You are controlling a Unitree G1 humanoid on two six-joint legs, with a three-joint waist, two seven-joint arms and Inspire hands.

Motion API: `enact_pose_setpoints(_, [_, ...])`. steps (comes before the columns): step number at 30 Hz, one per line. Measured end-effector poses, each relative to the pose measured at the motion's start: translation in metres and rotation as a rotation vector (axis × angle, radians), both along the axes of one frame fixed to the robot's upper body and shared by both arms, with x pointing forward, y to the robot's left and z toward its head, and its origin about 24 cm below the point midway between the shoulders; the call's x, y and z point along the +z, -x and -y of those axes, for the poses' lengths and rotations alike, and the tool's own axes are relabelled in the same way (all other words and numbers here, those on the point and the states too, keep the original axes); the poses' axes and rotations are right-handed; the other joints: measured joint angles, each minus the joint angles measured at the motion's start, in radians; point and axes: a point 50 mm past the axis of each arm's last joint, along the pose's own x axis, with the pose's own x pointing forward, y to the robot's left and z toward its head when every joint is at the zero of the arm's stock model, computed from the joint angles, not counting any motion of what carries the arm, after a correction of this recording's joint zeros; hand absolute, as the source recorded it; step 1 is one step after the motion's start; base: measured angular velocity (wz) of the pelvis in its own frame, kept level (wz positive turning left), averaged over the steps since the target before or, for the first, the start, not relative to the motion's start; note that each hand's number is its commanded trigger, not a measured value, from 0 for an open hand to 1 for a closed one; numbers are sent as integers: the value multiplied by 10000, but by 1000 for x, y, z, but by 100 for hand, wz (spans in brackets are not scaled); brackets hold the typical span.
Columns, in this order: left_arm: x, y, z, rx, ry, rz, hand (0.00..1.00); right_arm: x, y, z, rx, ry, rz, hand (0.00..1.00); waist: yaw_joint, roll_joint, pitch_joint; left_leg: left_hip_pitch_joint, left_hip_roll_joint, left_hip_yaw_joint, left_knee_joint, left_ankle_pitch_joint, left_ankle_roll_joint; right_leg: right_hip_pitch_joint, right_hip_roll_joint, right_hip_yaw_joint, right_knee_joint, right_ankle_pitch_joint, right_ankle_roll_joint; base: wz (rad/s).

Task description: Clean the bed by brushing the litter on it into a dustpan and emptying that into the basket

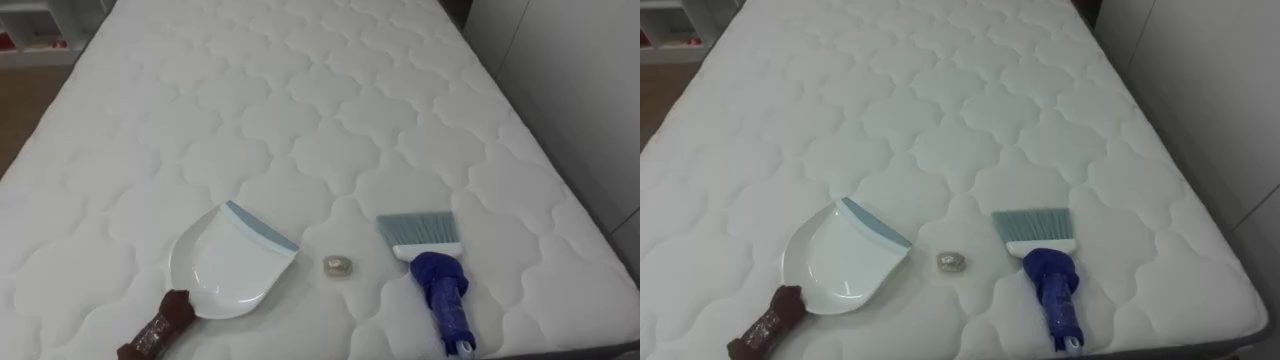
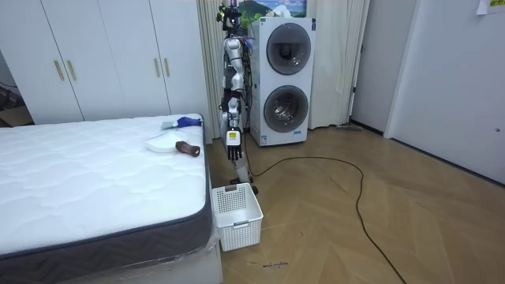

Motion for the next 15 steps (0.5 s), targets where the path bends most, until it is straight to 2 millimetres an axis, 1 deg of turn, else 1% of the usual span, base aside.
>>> enact_pose_setpoints(15, [0, -4, -1, -68, -274, 337, 0, 0, -2, 2, -42, 276, 183, 0, -19, -1, 4, -33, -1, 3, -3, 0, 0, 19, 0, -29, 24, -1, 0, 0])
